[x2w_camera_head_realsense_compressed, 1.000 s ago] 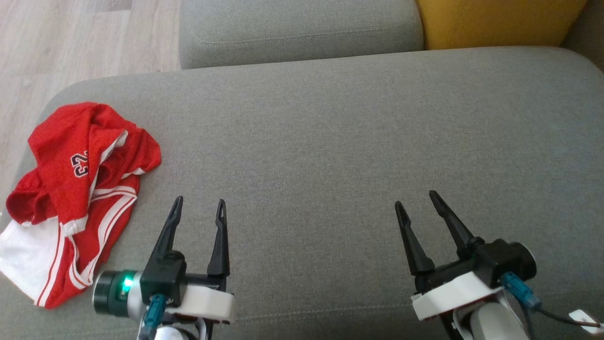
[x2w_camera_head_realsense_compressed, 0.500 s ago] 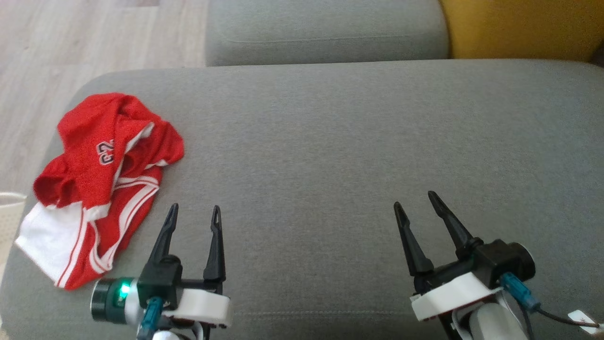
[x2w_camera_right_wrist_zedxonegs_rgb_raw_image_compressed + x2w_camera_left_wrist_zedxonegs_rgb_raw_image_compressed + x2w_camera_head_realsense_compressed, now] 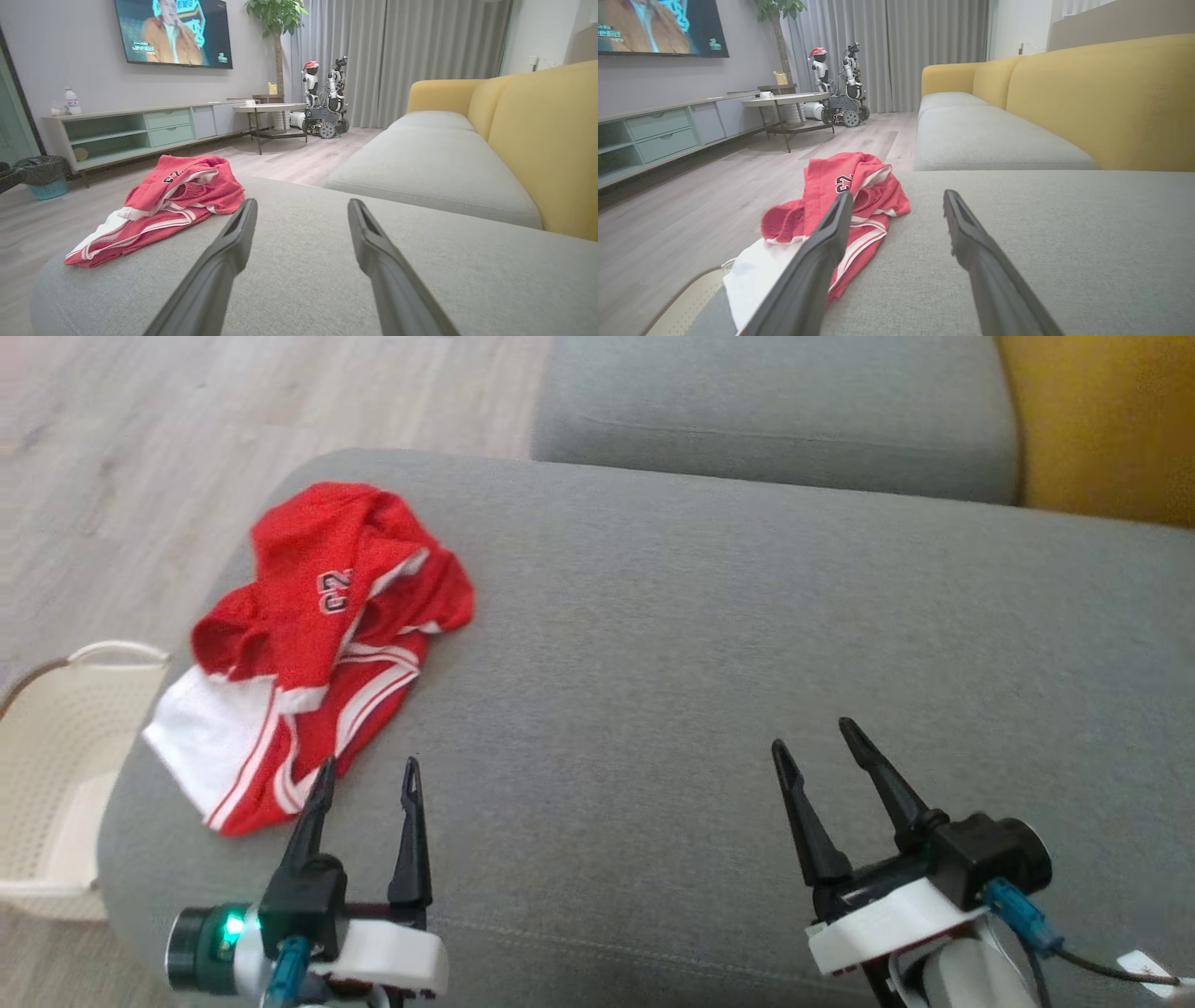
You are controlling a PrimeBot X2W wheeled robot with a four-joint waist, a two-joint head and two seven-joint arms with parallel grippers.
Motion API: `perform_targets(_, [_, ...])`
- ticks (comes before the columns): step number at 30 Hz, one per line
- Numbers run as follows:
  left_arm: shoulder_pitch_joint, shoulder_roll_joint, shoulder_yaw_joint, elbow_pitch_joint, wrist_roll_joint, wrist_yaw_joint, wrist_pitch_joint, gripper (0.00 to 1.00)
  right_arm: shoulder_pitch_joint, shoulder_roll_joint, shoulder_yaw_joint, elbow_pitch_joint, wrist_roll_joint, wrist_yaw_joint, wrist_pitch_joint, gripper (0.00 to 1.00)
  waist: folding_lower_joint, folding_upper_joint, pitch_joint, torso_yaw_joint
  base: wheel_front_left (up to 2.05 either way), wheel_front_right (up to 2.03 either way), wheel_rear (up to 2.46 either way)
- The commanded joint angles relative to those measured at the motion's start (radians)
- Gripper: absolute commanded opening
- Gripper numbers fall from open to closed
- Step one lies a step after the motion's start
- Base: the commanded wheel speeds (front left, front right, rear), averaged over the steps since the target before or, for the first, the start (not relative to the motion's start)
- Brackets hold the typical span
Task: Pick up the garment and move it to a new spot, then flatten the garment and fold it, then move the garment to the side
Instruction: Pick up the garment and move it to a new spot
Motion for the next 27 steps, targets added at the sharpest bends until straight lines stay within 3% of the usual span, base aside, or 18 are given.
perform_targets(1, [-0.03,-0.005,0.037,-0.036,0.011,0.003,-0.012,1.0,-0.013,0.006,0.026,-0.034,0.01,0.007,-0.011,1.0,0.0,0.0,-0.006,0.035,0.0,0.0,0.0])
perform_targets(15, [-0.016,-0.007,0.054,-0.041,0.016,0.011,-0.012,1.0,-0.003,0.006,0.033,-0.031,0.011,0.007,-0.011,1.0,0.0,0.0,-0.004,0.16,0.0,0.0,0.0])
perform_targets(23, [-0.156,0.029,0.095,-0.074,0.021,-0.013,-0.012,1.0,-0.04,-0.006,0.04,-0.032,-0.011,0.007,-0.011,1.0,0.0,0.0,0.086,0.151,0.0,0.0,0.0])
perform_targets(27, [-0.306,0.063,0.13,-0.038,-0.004,-0.066,-0.012,1.0,-0.068,-0.032,0.03,-0.039,-0.013,0.007,-0.011,1.0,0.0,0.0,0.169,0.126,0.0,0.0,0.0])
